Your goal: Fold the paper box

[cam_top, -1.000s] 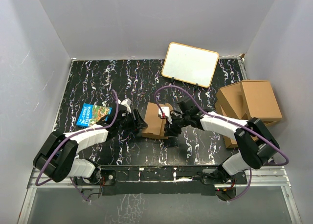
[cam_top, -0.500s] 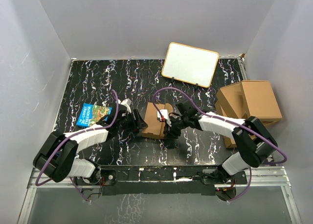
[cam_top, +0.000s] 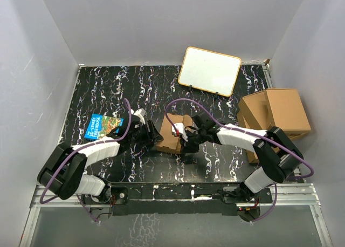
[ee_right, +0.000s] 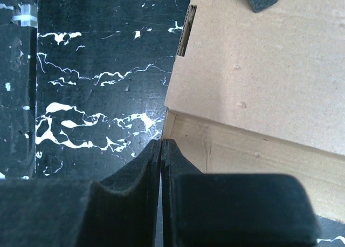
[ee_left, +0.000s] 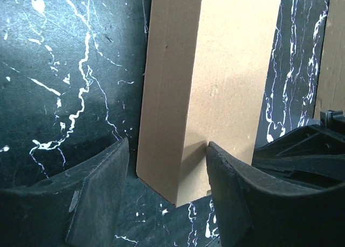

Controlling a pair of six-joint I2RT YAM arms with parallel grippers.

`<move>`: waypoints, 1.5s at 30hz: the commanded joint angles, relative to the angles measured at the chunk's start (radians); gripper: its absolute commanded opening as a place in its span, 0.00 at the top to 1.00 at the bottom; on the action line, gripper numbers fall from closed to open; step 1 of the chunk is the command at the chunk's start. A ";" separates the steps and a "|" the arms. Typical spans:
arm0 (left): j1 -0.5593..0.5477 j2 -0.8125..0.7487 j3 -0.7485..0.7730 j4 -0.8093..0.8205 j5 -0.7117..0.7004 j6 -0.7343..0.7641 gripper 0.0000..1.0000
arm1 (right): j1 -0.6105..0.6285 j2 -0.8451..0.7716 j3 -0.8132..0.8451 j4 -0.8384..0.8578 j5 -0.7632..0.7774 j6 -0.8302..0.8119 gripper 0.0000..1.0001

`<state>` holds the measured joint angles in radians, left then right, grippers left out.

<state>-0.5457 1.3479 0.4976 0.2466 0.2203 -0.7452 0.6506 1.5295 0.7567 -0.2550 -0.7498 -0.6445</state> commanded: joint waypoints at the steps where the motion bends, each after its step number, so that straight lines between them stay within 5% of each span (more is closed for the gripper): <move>1: -0.007 0.046 0.008 -0.056 0.008 0.044 0.44 | 0.010 -0.009 0.047 0.060 -0.016 0.079 0.92; 21: -0.010 0.061 0.007 -0.047 0.031 0.050 0.45 | 0.011 0.017 0.087 0.135 0.017 0.278 0.92; 29: -0.007 -0.025 0.039 -0.132 -0.033 0.045 0.31 | -0.034 -0.041 0.110 0.013 -0.051 0.134 0.69; 35: 0.000 -0.137 0.057 -0.203 -0.086 0.045 0.26 | -0.146 -0.108 0.112 -0.026 -0.164 0.081 0.68; 39: 0.000 -0.219 0.046 -0.234 -0.090 0.022 0.28 | -0.214 -0.125 0.122 0.041 -0.090 0.155 0.67; 42: 0.000 -0.285 0.012 -0.233 -0.066 -0.012 0.42 | -0.231 -0.103 0.155 0.080 0.016 0.178 0.70; 45: 0.000 -0.347 -0.026 -0.251 -0.029 -0.044 0.53 | -0.248 -0.045 0.237 0.084 0.083 0.181 0.85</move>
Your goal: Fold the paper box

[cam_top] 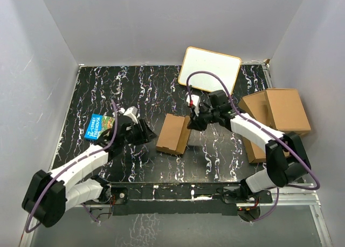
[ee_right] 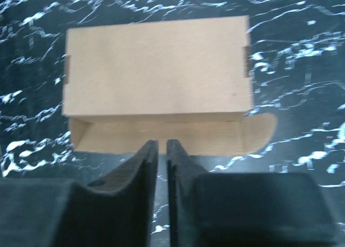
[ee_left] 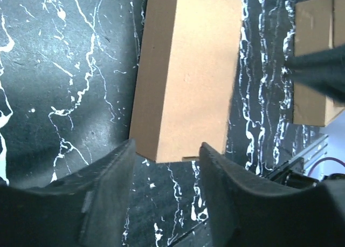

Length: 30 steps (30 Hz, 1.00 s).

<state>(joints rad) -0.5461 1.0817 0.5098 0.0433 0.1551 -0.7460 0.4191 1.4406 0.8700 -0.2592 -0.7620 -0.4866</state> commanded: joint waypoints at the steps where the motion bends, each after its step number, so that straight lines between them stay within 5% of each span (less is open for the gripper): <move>1: 0.000 -0.103 -0.051 -0.060 0.046 -0.051 0.60 | -0.019 0.073 0.162 0.080 0.123 0.019 0.87; 4: -0.001 -0.169 -0.115 -0.068 0.085 -0.093 0.72 | -0.023 0.194 0.293 0.013 0.193 -0.036 0.89; 12: -0.009 -0.168 -0.259 0.085 0.161 -0.176 0.73 | -0.020 0.469 0.582 -0.172 0.227 -0.147 0.91; 22: -0.025 0.122 -0.205 0.286 0.193 -0.162 0.72 | -0.001 0.549 0.622 -0.235 0.184 -0.213 0.91; 30: -0.030 0.226 -0.122 0.279 0.175 -0.128 0.70 | 0.001 0.480 0.534 -0.253 0.129 -0.259 0.92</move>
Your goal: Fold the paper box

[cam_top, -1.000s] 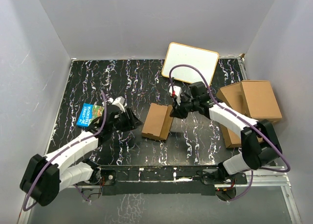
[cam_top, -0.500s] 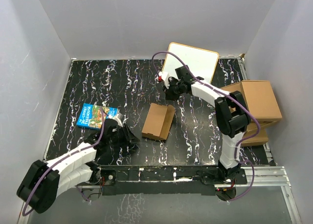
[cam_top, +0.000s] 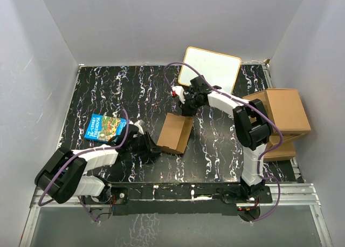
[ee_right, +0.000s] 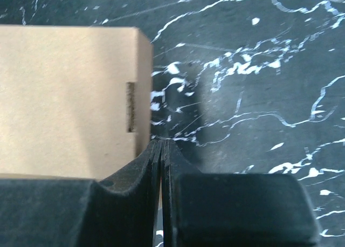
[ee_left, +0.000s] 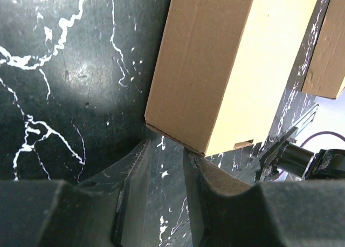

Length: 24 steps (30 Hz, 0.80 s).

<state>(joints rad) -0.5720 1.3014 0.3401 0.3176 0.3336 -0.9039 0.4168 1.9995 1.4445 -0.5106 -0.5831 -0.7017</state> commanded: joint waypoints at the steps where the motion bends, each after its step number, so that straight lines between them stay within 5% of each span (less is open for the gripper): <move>1: -0.004 0.007 0.055 -0.011 -0.017 0.036 0.69 | 0.002 -0.088 -0.057 0.001 -0.052 -0.049 0.92; 9: 0.013 0.033 0.120 -0.112 -0.121 0.098 0.61 | 0.004 -0.227 -0.215 0.012 -0.050 -0.071 0.92; 24: 0.081 0.238 0.398 -0.280 -0.138 0.283 0.59 | 0.002 -0.438 -0.530 0.027 -0.112 -0.063 0.92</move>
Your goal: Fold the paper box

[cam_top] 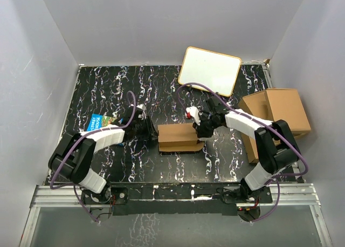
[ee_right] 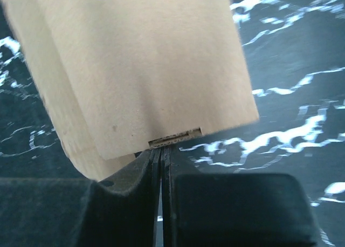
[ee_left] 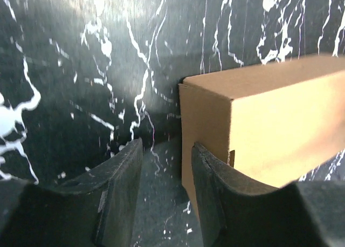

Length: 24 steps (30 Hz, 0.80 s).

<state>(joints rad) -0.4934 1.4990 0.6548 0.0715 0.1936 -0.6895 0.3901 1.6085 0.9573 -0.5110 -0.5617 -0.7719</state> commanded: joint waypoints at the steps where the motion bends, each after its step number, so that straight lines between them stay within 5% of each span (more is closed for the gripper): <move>1: 0.007 0.058 0.104 -0.049 0.006 0.083 0.59 | 0.030 -0.058 -0.052 0.023 -0.143 0.005 0.92; 12: 0.073 0.111 0.327 -0.259 -0.071 0.228 0.49 | -0.011 -0.218 -0.121 -0.004 -0.074 0.015 0.82; 18: 0.101 -0.037 0.280 -0.317 -0.100 0.236 0.42 | -0.060 -0.268 -0.106 -0.002 -0.102 0.029 0.72; 24: 0.100 -0.278 0.066 -0.188 0.084 0.081 0.42 | -0.082 -0.178 0.028 0.004 -0.312 0.144 0.58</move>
<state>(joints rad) -0.3904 1.3777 0.8478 -0.1719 0.1539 -0.5037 0.3172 1.3792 0.8623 -0.5583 -0.6933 -0.7147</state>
